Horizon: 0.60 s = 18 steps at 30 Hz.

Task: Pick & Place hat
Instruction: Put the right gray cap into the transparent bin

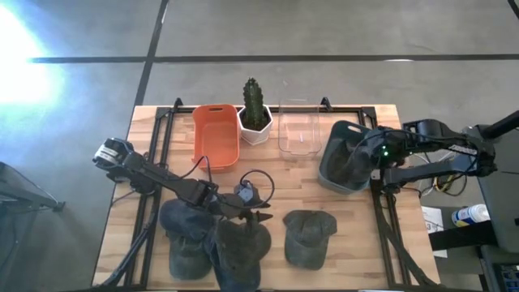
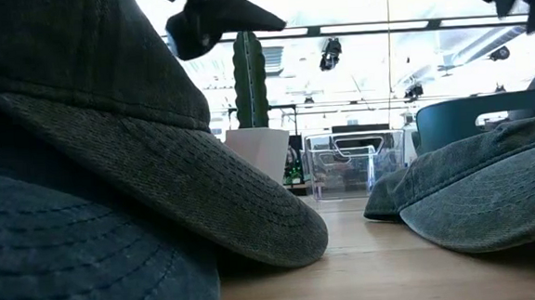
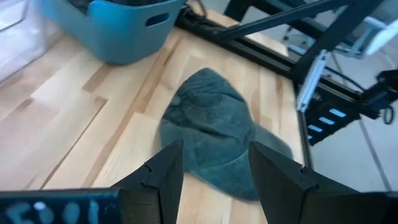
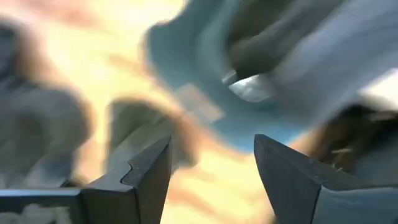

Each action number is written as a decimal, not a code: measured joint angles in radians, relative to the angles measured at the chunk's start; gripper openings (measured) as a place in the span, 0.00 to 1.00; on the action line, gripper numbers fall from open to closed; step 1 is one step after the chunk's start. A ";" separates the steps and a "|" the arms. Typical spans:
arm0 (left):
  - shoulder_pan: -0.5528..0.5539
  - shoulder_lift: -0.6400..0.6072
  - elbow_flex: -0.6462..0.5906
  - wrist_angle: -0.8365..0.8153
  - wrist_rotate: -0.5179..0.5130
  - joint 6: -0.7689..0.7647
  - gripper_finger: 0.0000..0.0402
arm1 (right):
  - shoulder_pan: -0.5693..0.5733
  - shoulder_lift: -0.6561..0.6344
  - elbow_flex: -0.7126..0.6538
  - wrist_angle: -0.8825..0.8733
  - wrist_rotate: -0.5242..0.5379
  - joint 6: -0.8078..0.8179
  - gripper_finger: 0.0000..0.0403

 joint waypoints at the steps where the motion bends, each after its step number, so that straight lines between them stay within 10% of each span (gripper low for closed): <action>1: 0.005 0.004 0.000 0.012 0.013 0.018 0.43 | 0.028 0.017 0.006 0.038 -0.025 0.015 0.55; 12: 0.092 0.044 0.000 0.027 0.072 0.213 0.43 | 0.536 0.234 -0.095 0.388 0.066 0.291 0.55; 18: 0.112 0.045 0.000 0.045 0.220 0.298 0.43 | 0.903 0.353 -0.193 0.730 0.480 0.874 0.55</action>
